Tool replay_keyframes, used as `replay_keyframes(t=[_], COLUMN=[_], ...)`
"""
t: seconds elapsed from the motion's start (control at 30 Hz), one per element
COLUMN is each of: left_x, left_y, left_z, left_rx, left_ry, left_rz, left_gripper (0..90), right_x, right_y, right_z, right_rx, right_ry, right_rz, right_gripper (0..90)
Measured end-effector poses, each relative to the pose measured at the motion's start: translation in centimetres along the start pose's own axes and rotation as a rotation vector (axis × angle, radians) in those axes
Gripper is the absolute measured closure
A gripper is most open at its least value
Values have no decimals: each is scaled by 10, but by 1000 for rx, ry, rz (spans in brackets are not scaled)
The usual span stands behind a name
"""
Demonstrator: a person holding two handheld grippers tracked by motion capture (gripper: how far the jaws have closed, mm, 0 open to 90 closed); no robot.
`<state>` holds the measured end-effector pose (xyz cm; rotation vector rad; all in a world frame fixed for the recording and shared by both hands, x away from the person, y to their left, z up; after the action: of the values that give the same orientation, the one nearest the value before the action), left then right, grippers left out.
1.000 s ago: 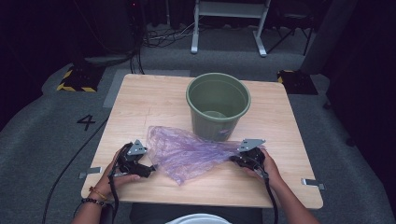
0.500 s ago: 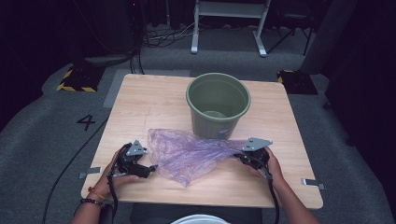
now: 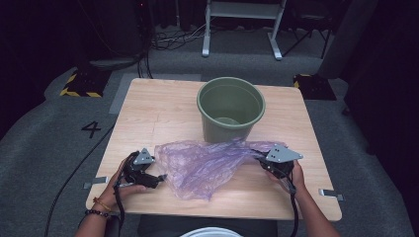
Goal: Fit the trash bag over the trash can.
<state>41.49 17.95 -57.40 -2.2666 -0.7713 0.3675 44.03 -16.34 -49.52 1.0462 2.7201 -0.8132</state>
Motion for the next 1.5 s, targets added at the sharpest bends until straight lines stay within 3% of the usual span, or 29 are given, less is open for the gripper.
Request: replay_keyframes(t=[0.17, 0.3, 0.53, 0.67, 0.73, 0.8, 0.83, 1.0, 1.03, 1.17, 1.2, 1.37, 1.5], left_x=[1, 3, 4, 3, 4, 15, 19, 22, 16, 5, -4, -37, -72], left_y=[-1, -3, -17, -34, -37, -45, -47, -54, -57, -59, -59, -51, -30], left_z=[0, 0, -13, -22, -22, -18, -16, -18, -26, -41, -54, -97, -128], left_rx=[-2, -14, -83, -113, -115, -106, -105, -139, -161, -174, -179, -211, -178], left_ry=[7, -29, -45, 2, 2, -2, -23, -31, -17, 12, 46, 129, 228], left_rz=[6, 17, 6, -45, -53, -114, -127, -133, -117, -92, -75, 0, 49], left_gripper=[147, 167, 169, 168, 164, 160, 158, 157, 158, 158, 158, 158, 157], right_x=[-4, -10, -13, -12, -12, -16, -17, -25, -25, -24, -22, -16, -10], right_y=[-3, -6, -9, -8, -8, -8, -8, -10, -10, -9, -8, -7, -8], right_z=[-6, -16, -27, -34, -35, -36, -35, -31, -31, -32, -35, -45, -57], right_rx=[-19, -51, -81, -92, -94, -88, -88, -79, -77, -73, -77, -91, -116], right_ry=[-13, -12, -37, -67, -68, -77, -75, -72, -76, -92, -100, -134, -154], right_rz=[12, 16, 33, 50, 51, 73, 74, 104, 106, 110, 107, 102, 86], right_gripper=[897, 897, 897, 897, 897, 897, 897, 897, 897, 896, 896, 894, 892])
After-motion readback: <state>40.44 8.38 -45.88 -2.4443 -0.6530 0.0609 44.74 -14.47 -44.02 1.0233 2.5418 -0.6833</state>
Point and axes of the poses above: each handheld gripper's, and its own axes: y roughly forward along the jaws, z roughly out of its underside, x roughly to its left, the point moved 10 cm from there along y, roughly forward along the jaws, and after that the axes turned 2 degrees about z, right-handed, at the moved point
